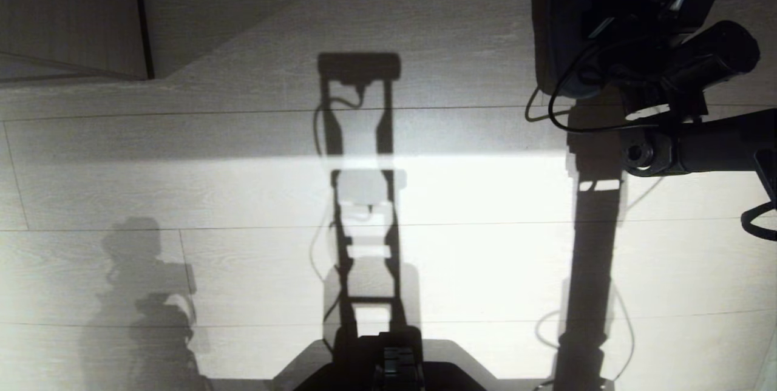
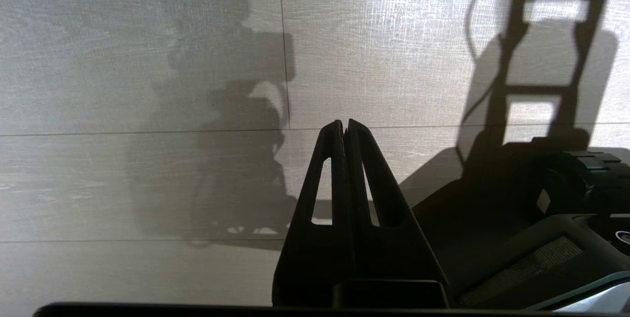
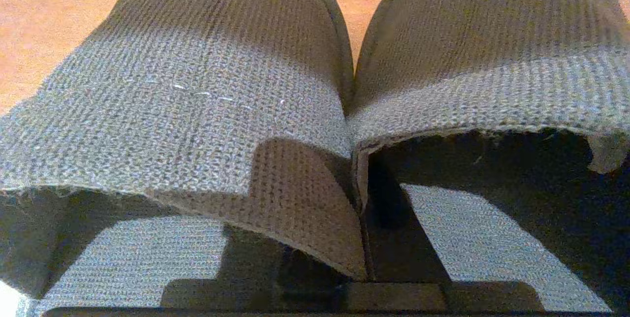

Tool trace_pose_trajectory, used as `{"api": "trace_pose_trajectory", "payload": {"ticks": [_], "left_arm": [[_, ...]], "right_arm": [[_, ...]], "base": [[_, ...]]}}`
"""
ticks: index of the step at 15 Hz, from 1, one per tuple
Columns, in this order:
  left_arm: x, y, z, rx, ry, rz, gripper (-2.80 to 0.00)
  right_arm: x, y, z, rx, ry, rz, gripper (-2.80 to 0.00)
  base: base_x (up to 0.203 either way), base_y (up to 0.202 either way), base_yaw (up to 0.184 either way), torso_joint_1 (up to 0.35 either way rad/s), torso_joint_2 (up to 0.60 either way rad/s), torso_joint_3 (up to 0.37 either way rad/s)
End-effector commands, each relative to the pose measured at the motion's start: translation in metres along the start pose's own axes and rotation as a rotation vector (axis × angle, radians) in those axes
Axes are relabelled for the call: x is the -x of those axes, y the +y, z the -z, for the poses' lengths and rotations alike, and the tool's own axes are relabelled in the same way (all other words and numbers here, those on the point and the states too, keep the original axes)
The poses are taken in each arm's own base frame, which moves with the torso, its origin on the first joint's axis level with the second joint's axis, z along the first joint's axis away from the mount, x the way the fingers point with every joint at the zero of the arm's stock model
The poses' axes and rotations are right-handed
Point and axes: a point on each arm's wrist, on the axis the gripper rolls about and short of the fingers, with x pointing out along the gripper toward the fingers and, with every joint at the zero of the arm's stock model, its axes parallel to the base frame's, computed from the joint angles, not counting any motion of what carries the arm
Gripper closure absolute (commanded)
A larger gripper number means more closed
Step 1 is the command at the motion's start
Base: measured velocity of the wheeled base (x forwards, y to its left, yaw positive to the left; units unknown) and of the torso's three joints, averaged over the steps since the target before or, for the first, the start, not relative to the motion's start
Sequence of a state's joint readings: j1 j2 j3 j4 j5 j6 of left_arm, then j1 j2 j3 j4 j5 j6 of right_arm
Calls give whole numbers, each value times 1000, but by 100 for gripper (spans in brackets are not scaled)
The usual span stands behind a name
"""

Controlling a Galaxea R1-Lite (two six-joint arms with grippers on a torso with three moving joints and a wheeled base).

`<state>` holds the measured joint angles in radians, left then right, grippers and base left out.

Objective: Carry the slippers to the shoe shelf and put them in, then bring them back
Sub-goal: Place the slippers on the floor

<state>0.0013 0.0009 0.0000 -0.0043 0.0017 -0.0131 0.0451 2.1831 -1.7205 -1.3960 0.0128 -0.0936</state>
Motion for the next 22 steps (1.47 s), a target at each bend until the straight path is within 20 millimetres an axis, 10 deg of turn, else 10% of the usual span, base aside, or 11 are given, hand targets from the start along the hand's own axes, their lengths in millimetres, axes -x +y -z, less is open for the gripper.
{"api": "trace_pose_trajectory", "payload": {"ticks": [1,18,19,22], "left_arm": [[0,0,0,1,-2,0,0],[0,0,0,1,0,-1,0],[0,0,0,1,0,0,0],[0,0,0,1,0,0,0]], "right_arm": [[-1,1,10,0,-13,-11,0],[-3,4,36,1,61,-31,0],[-4,3,34,2,60,-28,-280],[-5,2,28,-1,48,-24,-280]], "base": [[0,0,0,0,0,0],[0,0,0,0,0,0],[0,0,0,0,0,0],[0,0,0,0,0,0]]}}
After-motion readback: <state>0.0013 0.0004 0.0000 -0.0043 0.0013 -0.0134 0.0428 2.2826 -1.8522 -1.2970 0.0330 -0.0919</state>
